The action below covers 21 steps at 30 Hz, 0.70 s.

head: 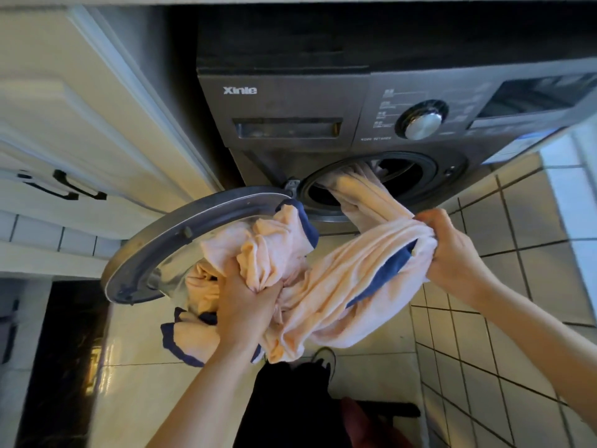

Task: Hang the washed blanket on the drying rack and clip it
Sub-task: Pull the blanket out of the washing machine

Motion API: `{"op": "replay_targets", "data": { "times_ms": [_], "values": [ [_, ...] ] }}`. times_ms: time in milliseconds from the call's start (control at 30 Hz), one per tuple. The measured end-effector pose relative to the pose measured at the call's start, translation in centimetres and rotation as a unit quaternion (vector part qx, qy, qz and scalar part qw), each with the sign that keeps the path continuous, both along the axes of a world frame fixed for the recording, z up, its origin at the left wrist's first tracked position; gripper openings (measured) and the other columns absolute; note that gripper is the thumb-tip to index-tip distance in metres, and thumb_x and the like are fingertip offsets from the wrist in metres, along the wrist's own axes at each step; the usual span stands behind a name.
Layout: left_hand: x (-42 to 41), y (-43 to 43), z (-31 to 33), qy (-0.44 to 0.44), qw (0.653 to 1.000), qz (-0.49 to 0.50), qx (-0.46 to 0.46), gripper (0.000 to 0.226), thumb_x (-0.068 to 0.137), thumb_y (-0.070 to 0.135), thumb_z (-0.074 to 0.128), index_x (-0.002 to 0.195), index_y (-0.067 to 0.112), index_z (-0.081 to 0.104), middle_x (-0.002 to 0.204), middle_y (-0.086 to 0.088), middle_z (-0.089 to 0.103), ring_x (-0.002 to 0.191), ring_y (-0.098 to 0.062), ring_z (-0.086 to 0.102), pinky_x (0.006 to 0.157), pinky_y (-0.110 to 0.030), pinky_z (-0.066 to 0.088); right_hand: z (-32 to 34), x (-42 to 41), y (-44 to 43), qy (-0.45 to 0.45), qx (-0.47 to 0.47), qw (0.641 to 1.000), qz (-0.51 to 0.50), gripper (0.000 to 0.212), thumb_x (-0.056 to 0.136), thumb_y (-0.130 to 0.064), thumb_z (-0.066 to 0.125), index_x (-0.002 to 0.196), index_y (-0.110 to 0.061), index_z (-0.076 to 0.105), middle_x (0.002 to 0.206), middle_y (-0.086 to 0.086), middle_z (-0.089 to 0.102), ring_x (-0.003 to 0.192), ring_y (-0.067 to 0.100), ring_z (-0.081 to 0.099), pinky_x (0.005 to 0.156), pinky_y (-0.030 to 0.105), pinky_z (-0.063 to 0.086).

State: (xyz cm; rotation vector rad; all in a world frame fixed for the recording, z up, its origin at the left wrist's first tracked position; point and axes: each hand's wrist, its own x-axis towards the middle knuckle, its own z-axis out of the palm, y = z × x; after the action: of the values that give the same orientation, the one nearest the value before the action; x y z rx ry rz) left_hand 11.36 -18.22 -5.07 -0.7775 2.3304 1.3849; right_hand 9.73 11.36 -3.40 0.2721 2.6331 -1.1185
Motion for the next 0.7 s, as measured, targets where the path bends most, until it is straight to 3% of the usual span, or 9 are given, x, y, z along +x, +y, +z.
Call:
{"op": "replay_targets", "data": {
  "times_ms": [100,200,300,333,400,500,567,633,700],
  "values": [
    [0.3,-0.8,1.7,0.001,1.000,0.009,-0.006,0.074,0.052,0.064,0.065,0.118,0.037,0.047,0.106,0.009,0.062,0.097,-0.015,0.060,0.088,-0.045,0.052,2.2,1.3,-1.5,0.005,0.008,1.000,0.015,0.055,0.074,-0.019,0.078,0.120,-0.019,0.048,0.097,0.000,0.061,0.086,0.017,0.058,0.060,0.014,0.041],
    [0.5,-1.8,3.2,0.017,0.999,0.009,-0.027,0.071,0.055,0.063,0.068,0.118,0.037,0.050,0.109,0.009,0.062,0.099,-0.015,0.061,0.088,-0.045,0.052,3.9,2.4,-2.9,0.025,0.002,0.998,0.054,0.062,0.077,-0.024,0.076,0.126,-0.025,0.039,0.101,-0.005,0.058,0.088,0.010,0.057,0.056,0.007,0.041],
    [0.5,-2.5,5.0,0.026,0.998,-0.007,-0.064,0.067,0.065,0.053,0.074,0.122,0.035,0.044,0.118,0.005,0.057,0.102,-0.019,0.058,0.089,-0.043,0.050,5.8,2.3,-5.1,0.055,-0.086,0.987,0.122,0.064,0.093,-0.022,0.060,0.134,-0.053,0.021,0.127,-0.017,0.044,0.108,-0.011,0.049,0.076,0.000,0.041],
    [0.5,-2.7,5.5,0.034,0.997,-0.013,-0.075,0.067,0.069,0.047,0.075,0.124,0.033,0.041,0.121,0.003,0.054,0.103,-0.021,0.056,0.088,-0.041,0.048,6.2,2.3,-5.5,0.073,-0.076,0.980,0.170,0.068,0.097,-0.017,0.054,0.135,-0.060,0.017,0.137,-0.019,0.036,0.119,-0.013,0.042,0.091,0.006,0.040],
    [0.5,-2.9,6.1,0.046,0.993,-0.027,-0.104,0.067,0.070,0.043,0.075,0.125,0.029,0.041,0.121,0.000,0.050,0.103,-0.025,0.055,0.082,-0.039,0.046,7.0,2.3,-6.2,0.096,0.061,0.942,0.317,0.087,0.090,-0.003,0.056,0.146,-0.049,0.006,0.149,-0.004,0.028,0.135,0.010,0.033,0.111,0.034,0.036],
    [0.4,-3.2,7.0,0.047,0.987,-0.043,-0.145,0.065,0.069,0.047,0.074,0.122,0.026,0.042,0.118,-0.002,0.046,0.102,-0.031,0.055,0.075,-0.038,0.045,7.2,3.3,-7.8,0.162,0.247,0.816,0.497,0.108,0.077,0.002,0.061,0.148,-0.044,-0.006,0.120,0.011,0.046,0.094,0.026,0.058,0.087,0.043,0.052],
    [0.3,-3.5,7.5,0.049,0.987,-0.042,-0.148,0.064,0.069,0.045,0.075,0.121,0.026,0.042,0.117,-0.003,0.046,0.101,-0.032,0.055,0.076,-0.041,0.047,8.1,3.8,-9.9,0.154,0.271,0.776,0.549,0.102,0.084,-0.002,0.056,0.144,-0.054,-0.010,0.108,0.011,0.048,0.072,0.027,0.058,0.073,0.043,0.053],
    [0.2,-3.8,7.9,0.055,0.987,-0.040,-0.148,0.066,0.069,0.045,0.076,0.121,0.026,0.042,0.117,-0.003,0.046,0.101,-0.032,0.056,0.079,-0.044,0.050,8.4,3.5,-11.4,0.112,0.300,0.764,0.560,0.081,0.094,-0.015,0.047,0.143,-0.054,-0.005,0.109,0.007,0.050,0.079,0.029,0.061,0.076,0.043,0.052],
    [0.4,-4.0,8.3,0.075,0.986,-0.035,-0.145,0.068,0.068,0.044,0.078,0.122,0.024,0.042,0.116,-0.004,0.047,0.102,-0.032,0.056,0.081,-0.045,0.050,8.6,2.3,-12.0,0.080,0.349,0.797,0.486,0.056,0.096,-0.023,0.044,0.144,-0.041,0.022,0.116,0.004,0.055,0.100,0.030,0.060,0.086,0.041,0.050]
  ]
}}
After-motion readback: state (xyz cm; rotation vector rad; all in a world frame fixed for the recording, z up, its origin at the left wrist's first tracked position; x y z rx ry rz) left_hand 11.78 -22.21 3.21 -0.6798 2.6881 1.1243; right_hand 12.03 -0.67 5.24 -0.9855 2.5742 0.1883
